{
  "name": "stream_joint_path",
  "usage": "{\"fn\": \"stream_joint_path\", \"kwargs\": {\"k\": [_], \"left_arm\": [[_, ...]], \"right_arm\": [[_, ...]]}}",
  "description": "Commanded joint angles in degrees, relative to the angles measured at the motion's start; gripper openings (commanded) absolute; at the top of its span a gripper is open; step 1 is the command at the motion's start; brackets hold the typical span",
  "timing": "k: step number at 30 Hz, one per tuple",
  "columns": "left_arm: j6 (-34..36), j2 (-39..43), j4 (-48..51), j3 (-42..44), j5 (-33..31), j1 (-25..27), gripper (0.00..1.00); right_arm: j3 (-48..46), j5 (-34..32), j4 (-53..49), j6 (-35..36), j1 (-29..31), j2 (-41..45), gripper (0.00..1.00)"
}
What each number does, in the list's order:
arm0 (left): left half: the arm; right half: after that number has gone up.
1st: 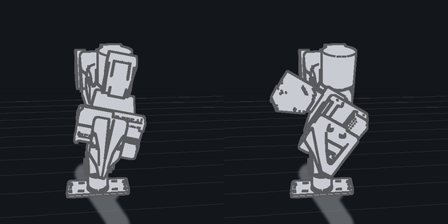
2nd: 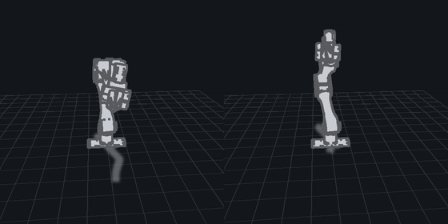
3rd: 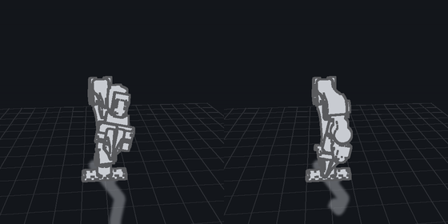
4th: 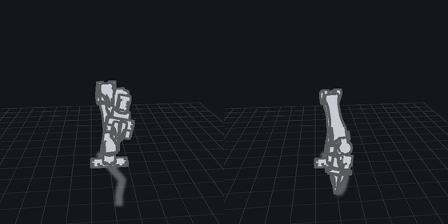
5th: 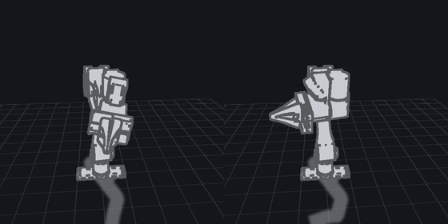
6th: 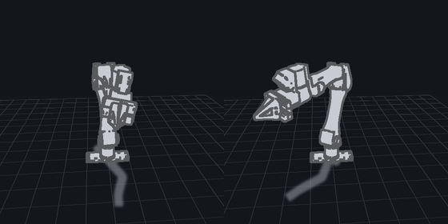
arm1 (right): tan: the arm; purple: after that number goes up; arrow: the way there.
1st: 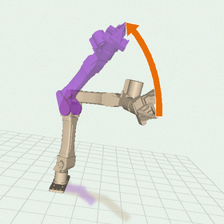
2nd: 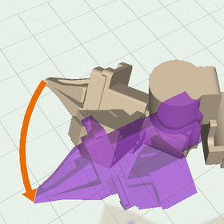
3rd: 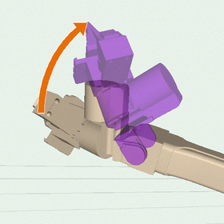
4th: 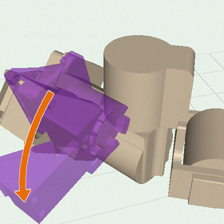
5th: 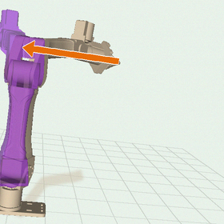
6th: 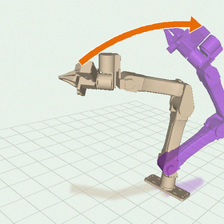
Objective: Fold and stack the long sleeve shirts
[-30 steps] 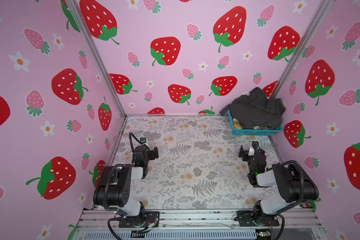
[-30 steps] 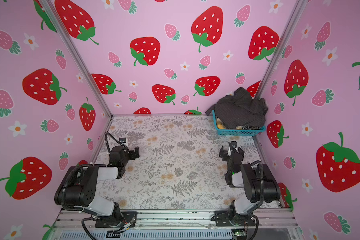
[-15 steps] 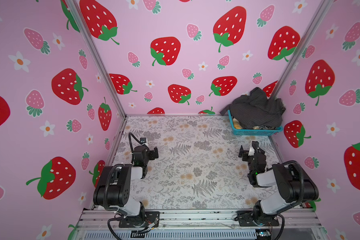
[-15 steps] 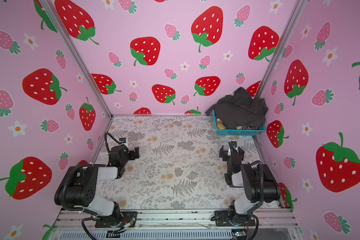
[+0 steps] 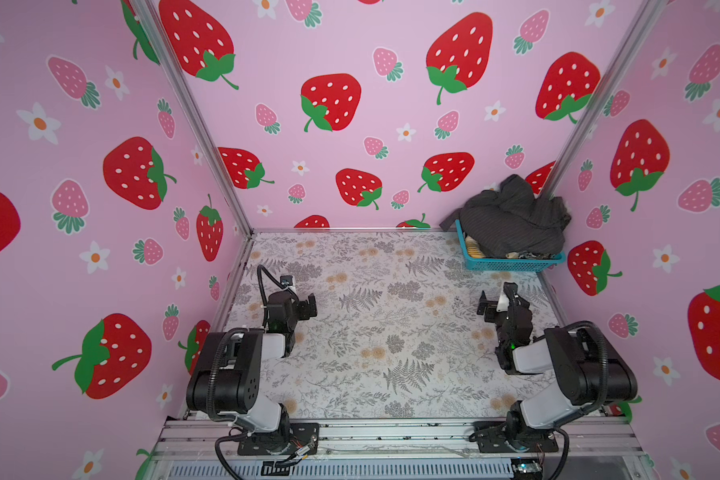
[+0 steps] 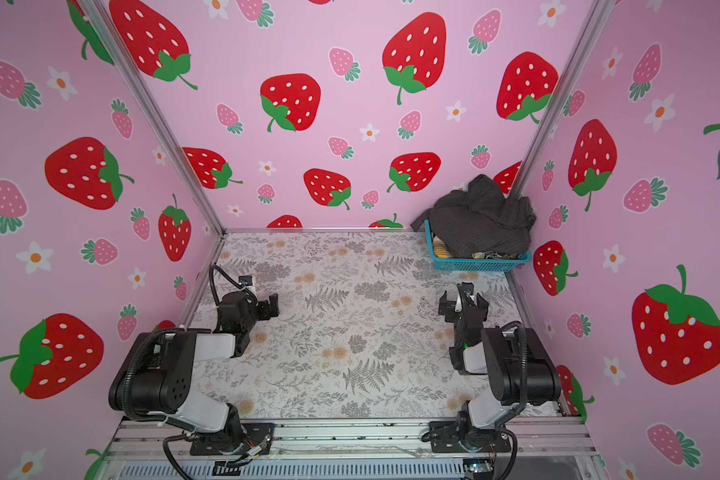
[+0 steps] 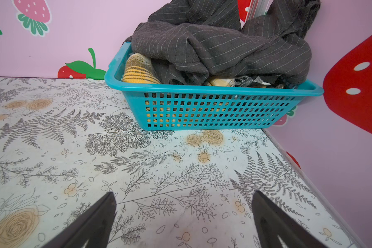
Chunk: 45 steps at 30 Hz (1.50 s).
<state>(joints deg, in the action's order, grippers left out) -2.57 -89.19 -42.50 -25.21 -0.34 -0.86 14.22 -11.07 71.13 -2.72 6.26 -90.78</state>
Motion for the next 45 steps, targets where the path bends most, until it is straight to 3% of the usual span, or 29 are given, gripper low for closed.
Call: {"fn": "stream_joint_path", "kwargs": {"k": [1,2,4,5,6,7,9,11,15,18,22,31,32,35,37,42,45], "left_arm": [[1.1,0.4,-0.6,-1.2,0.7,-0.2,0.99],[1.0,0.9,-1.2,-1.3,0.1,-0.1,0.99],[1.1,6.4,15.6,-9.0,-3.4,0.9,0.99],[0.0,8.5,25.6,-14.9,-8.9,1.9,0.99],[-4.0,10.0,32.7,-20.2,-13.9,2.8,0.99],[-10.0,11.3,39.3,-25.2,-14.9,3.0,0.99],[-21.2,12.5,50.1,-33.6,-10.8,3.2,0.99],[-27.1,11.9,56.2,-39.6,-7.4,6.7,0.98],[-27.2,8.4,65.4,-48.9,-2.4,18.8,0.94],[-24.1,7.6,66.4,-49.2,0.8,26.4,0.93],[-22.6,8.0,68.1,-47.4,-0.4,31.6,0.93],[-18.4,6.0,70.0,-47.8,-2.7,31.9,0.92],[-18.5,5.6,69.9,-48.1,-3.1,31.9,0.92],[-19.8,4.6,69.3,-48.6,-2.7,31.9,0.89],[-21.0,4.1,69.3,-49.3,-2.4,32.0,0.87],[-22.8,4.1,70.6,-52.7,-3.0,31.8,0.86],[-23.7,4.4,72.3,-56.1,-4.1,31.5,0.87]], "right_arm": [[0.4,-1.1,2.9,0.6,0.2,1.0,1.0],[2.4,-5.0,-3.5,-0.1,1.0,3.9,1.0],[12.8,-13.0,-28.4,-2.4,1.9,12.3,1.0],[21.5,-16.6,-43.6,-6.6,2.0,15.8,1.0],[29.7,-17.7,-57.9,-11.9,1.9,17.6,1.0],[35.5,-17.0,-65.4,-14.8,1.9,18.6,1.0],[38.2,-18.7,-68.3,-22.0,1.4,19.5,1.0],[43.4,-8.1,-73.0,-25.4,-2.0,18.3,0.99],[64.1,-2.6,-91.6,-24.2,-2.0,6.3,0.9],[77.0,-0.5,-102.0,-21.7,-2.1,-3.5,0.85],[81.6,-0.7,-103.7,-18.7,-2.1,-10.0,0.85],[88.1,2.1,-100.4,-17.6,-2.1,-24.0,0.75],[89.8,1.7,-100.8,-17.3,-2.1,-25.6,0.72],[95.8,1.4,-102.6,-16.5,-2.1,-30.3,0.37],[99.9,1.6,-104.7,-16.4,-1.9,-31.2,0.2],[98.9,5.6,-102.4,-14.4,2.5,-22.2,0.0],[98.7,8.1,-102.6,-11.3,9.0,-16.1,0.0]]}}
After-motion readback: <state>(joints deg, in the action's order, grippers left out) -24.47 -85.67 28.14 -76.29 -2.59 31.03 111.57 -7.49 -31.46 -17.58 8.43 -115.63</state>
